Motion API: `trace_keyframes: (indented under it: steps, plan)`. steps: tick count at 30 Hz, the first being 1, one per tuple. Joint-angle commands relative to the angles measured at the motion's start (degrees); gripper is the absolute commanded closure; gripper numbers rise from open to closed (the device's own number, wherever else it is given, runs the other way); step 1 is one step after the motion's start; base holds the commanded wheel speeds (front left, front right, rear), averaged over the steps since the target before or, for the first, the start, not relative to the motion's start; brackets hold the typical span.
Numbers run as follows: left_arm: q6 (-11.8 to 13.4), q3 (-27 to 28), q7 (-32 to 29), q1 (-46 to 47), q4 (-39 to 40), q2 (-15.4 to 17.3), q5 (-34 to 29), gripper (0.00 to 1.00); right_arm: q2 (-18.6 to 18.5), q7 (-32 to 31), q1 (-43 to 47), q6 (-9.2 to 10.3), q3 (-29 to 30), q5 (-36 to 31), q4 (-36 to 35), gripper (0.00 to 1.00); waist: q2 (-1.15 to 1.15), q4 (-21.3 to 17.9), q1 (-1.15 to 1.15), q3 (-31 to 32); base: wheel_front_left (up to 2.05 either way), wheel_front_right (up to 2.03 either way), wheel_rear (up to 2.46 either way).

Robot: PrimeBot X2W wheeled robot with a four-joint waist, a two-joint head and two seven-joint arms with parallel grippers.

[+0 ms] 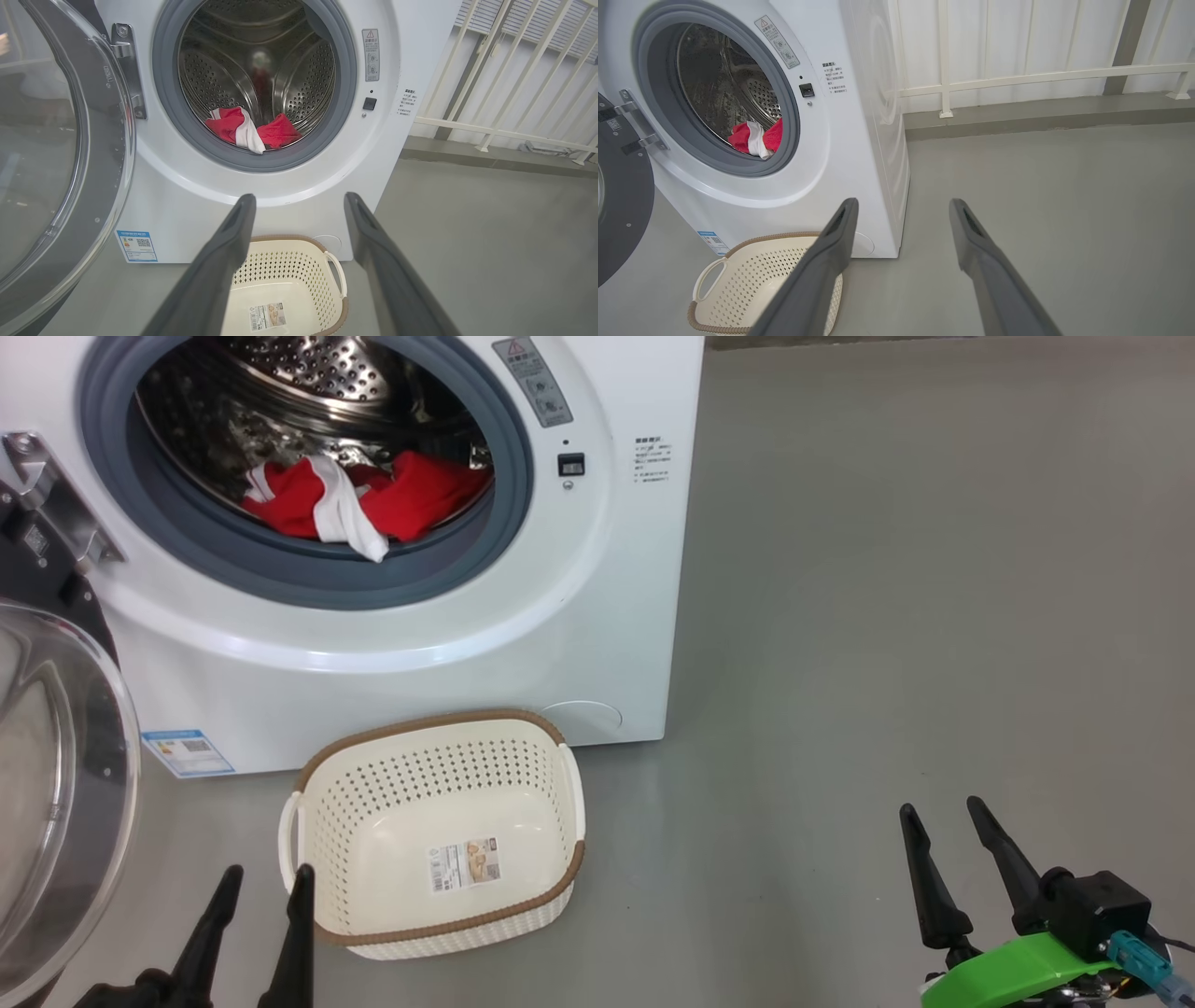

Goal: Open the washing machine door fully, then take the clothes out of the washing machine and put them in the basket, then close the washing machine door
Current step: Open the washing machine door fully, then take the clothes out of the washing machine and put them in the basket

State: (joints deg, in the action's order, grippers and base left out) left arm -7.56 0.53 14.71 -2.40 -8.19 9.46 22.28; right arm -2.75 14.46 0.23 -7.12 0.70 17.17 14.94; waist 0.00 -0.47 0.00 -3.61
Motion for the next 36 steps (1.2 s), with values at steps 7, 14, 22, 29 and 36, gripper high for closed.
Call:
trace_keyframes:
  steps: [7,14,22,29,36]
  plan:
    - [0.1,1.3,0.3,1.1,1.7,1.3,0.0,0.00,-0.1,0.5,-0.5,-0.36,-0.7,0.4,-2.0,0.00,0.00,-0.2,0.00,-0.1,0.00,0.00,0.00]
    - [0.1,1.4,0.3,1.5,1.3,1.4,0.2,0.00,-0.1,0.5,-1.0,-0.36,-0.7,0.5,-2.1,0.00,0.00,0.2,0.00,-0.4,0.00,0.00,0.00]
    - [0.1,1.8,0.3,1.9,1.1,1.4,0.5,0.00,-0.1,0.5,-1.2,-0.36,-0.7,0.4,-2.1,0.00,0.00,0.4,0.00,-1.0,0.03,-0.03,0.00]
    - [0.1,1.9,0.3,2.8,1.1,1.8,1.5,0.00,-0.1,0.5,-1.8,-0.36,-0.8,0.6,-2.1,0.00,0.00,0.5,0.00,-1.8,0.72,-0.72,0.00]
    - [0.1,1.8,0.3,3.3,1.1,2.0,1.6,0.00,-0.1,0.5,-2.2,-0.36,-0.9,0.8,-2.1,0.00,0.00,0.7,0.00,-2.2,1.34,-1.34,0.00]
